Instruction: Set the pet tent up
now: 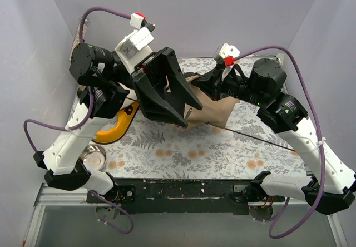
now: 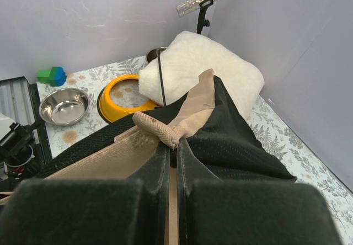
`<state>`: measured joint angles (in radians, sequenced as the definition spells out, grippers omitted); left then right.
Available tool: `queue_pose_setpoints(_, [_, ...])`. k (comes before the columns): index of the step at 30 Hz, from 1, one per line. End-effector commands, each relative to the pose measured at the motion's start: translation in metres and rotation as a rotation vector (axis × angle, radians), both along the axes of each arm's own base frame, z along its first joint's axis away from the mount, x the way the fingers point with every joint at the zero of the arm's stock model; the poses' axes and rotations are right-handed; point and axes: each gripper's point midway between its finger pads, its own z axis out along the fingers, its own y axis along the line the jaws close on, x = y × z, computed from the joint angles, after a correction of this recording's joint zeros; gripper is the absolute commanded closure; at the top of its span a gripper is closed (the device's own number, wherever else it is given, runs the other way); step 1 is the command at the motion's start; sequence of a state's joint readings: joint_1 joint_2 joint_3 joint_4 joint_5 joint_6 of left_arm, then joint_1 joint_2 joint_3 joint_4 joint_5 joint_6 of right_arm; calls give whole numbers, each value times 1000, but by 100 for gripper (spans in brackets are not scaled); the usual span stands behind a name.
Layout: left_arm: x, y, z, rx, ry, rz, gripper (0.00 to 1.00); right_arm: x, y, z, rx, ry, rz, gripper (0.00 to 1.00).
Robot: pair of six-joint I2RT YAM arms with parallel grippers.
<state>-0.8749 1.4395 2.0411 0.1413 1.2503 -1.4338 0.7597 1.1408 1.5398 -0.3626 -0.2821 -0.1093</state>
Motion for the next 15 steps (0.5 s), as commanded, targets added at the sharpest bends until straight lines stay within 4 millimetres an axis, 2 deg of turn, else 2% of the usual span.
queue_pose_setpoints(1, [-13,6,9,-25,-23,-12,58,2,-2,31,72,-93,-19,99])
queue_pose_setpoints(5, [-14,6,5,-18,-25,-17,76,2,-3,34,72,-102,-21,99])
queue_pose_setpoints(8, [-10,2,2,5,7,-4,100,2,-3,36,77,-107,-18,99])
queue_pose_setpoints(11, [4,-7,-19,92,109,44,100,0,-1,40,83,-118,-3,99])
queue_pose_setpoints(15, [46,-5,-60,202,292,150,100,-7,2,48,99,-134,40,99])
